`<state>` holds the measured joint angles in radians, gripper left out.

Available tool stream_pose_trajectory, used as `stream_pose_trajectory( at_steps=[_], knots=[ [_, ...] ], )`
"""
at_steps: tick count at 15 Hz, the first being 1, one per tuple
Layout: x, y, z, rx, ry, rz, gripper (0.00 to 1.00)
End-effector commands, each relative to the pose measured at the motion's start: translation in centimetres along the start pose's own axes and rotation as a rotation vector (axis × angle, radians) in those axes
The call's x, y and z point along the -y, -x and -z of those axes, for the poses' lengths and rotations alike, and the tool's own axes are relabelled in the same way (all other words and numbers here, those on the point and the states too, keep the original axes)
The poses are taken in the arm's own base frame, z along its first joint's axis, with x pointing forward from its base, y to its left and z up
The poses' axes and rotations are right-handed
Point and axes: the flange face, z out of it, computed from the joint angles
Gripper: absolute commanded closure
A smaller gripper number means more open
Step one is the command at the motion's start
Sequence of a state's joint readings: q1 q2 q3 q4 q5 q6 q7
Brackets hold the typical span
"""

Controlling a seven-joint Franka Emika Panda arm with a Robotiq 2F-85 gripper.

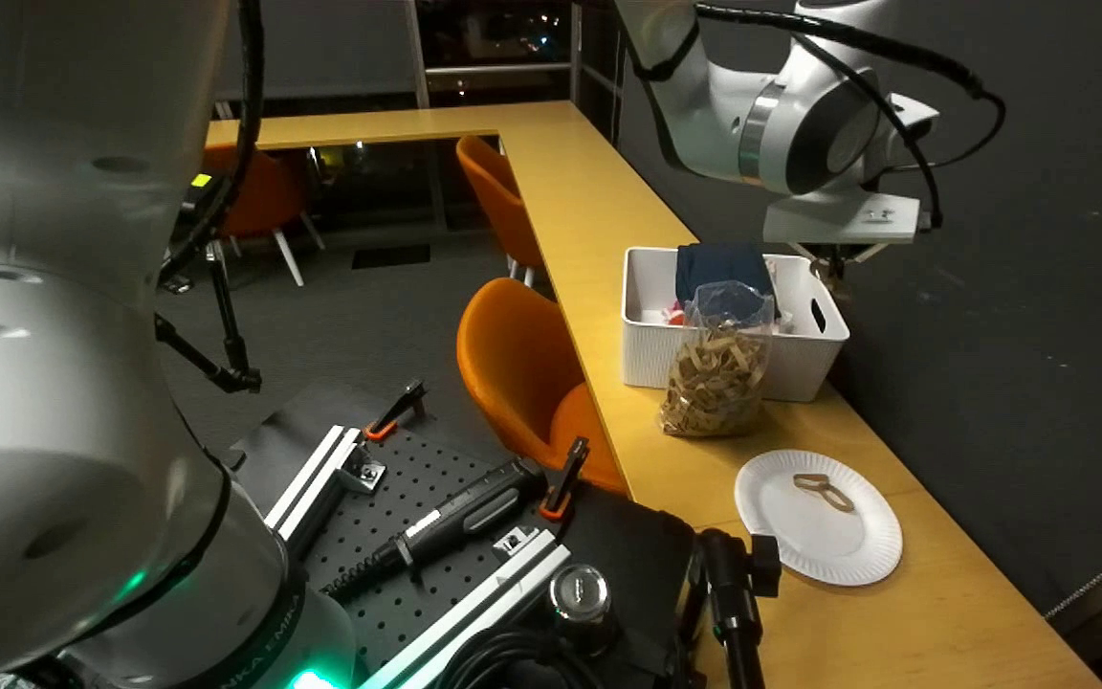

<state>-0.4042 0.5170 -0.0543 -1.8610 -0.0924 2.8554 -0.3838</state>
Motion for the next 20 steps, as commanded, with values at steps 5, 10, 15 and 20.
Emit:
stream_pose_trajectory(
  at_steps=[5,10,15,20],
  knots=[
    [8.1,-1.5,0.8,-0.033,-0.112,0.110,0.99],
    [10.5,-1.0,0.3,-0.001,-0.140,0.145,0.99],
    [10.3,0.8,-1.9,0.042,-0.144,0.147,0.99],
    [10.3,1.5,-2.8,0.060,-0.140,0.139,0.71]
  ],
)
